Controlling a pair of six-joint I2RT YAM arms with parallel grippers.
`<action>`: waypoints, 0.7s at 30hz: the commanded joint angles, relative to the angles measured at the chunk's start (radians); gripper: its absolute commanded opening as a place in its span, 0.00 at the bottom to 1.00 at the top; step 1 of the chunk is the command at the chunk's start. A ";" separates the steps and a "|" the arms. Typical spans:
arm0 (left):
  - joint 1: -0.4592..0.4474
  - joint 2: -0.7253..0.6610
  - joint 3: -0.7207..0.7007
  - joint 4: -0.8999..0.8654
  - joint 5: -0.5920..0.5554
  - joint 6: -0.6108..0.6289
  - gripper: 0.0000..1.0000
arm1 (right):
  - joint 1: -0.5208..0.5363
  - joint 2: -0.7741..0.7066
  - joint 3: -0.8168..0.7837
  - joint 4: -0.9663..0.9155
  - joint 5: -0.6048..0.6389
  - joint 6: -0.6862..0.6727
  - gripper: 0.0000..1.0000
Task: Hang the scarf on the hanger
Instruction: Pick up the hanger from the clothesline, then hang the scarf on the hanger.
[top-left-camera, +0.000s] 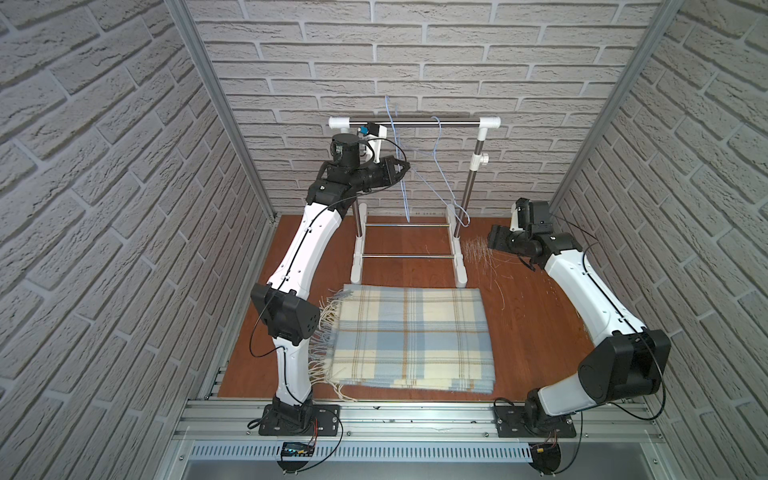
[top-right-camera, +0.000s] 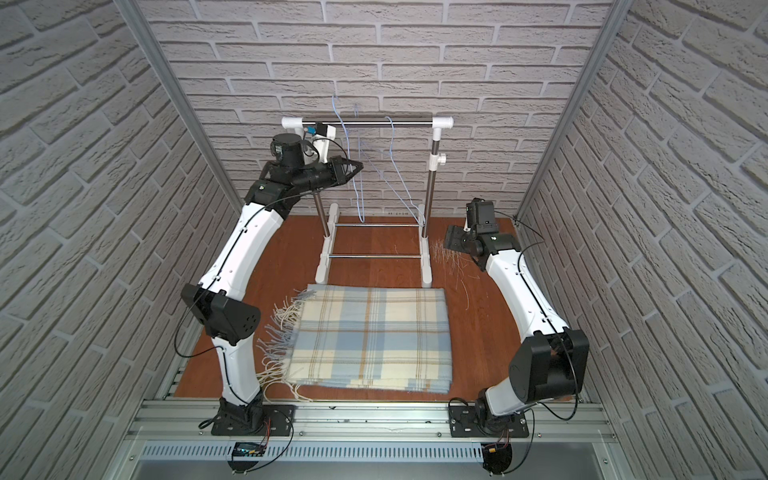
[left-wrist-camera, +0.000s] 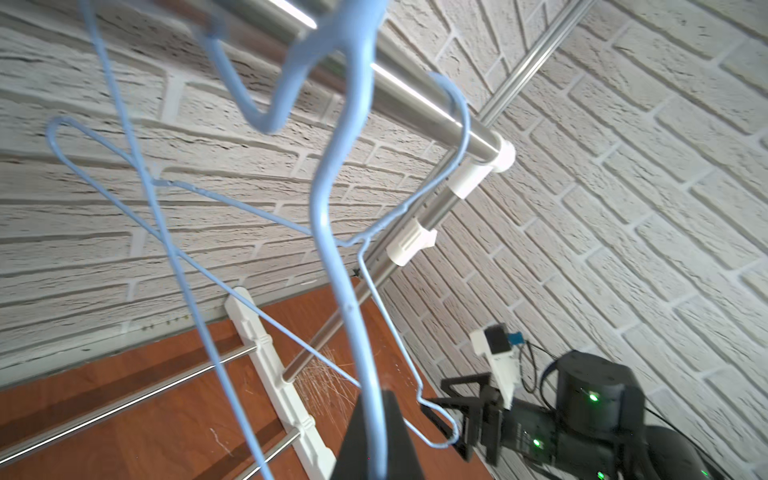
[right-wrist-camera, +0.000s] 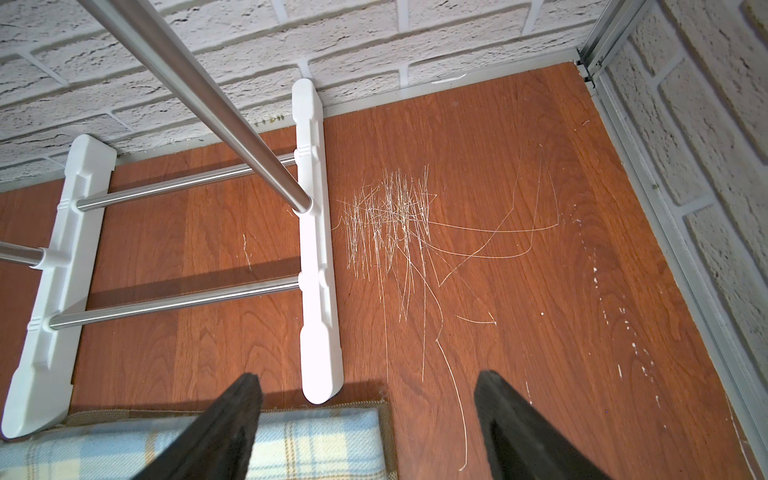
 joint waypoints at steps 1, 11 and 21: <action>0.010 -0.094 -0.067 0.149 0.162 -0.002 0.00 | 0.008 -0.054 -0.003 0.002 0.022 -0.005 0.86; 0.014 -0.364 -0.447 0.161 0.176 0.062 0.00 | 0.008 -0.144 -0.127 -0.061 -0.040 0.020 0.86; -0.052 -0.617 -0.883 0.224 0.079 0.038 0.00 | 0.017 -0.165 -0.291 -0.130 -0.169 0.088 0.86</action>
